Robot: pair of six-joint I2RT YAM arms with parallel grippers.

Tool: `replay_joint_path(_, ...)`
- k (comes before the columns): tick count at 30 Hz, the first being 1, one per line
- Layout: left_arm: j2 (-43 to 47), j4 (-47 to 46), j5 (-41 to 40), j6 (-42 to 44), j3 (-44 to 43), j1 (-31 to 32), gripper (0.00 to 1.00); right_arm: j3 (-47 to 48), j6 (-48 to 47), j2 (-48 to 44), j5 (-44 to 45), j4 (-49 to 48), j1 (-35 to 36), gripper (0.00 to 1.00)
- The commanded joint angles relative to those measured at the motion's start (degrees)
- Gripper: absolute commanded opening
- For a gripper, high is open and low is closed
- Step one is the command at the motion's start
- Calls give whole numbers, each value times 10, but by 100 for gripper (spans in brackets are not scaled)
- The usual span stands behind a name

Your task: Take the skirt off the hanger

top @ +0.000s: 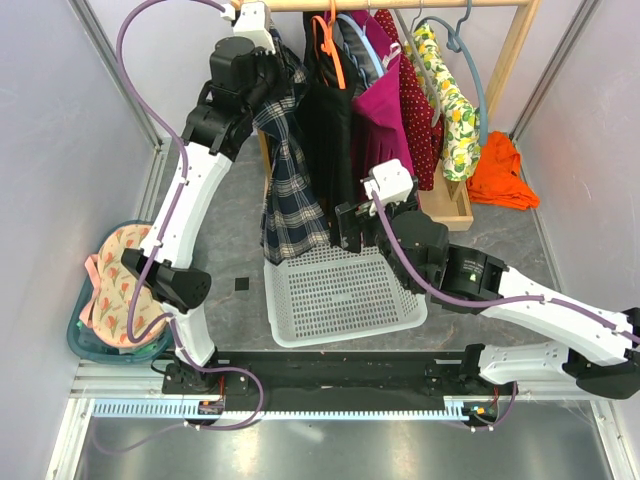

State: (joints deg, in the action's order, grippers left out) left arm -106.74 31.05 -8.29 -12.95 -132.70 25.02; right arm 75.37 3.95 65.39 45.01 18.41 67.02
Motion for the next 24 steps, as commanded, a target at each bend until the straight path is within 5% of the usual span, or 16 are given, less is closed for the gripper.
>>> replay_joint_path(1, -15, -8, -35, -9, 2, 6, 30, -4, 5, -18, 17, -19, 1, 95)
replay_joint_path(5, -24, -8, -54, 2, 16, 6, 43, -5, 5, -31, 17, -19, 0, 95)
replay_joint_path(13, -28, -8, -73, 6, 19, 6, 45, -5, 11, -38, 14, -13, 0, 94)
replay_joint_path(16, -28, -10, -85, 13, 20, 4, 21, 0, 12, -41, 13, -10, 0, 93)
replay_joint_path(17, -29, -11, -88, 15, 22, 4, 2, 1, 13, -43, 13, -9, 0, 93)
replay_joint_path(24, -23, -12, -92, 26, 14, 1, 2, 4, 17, -47, 10, -7, 0, 92)
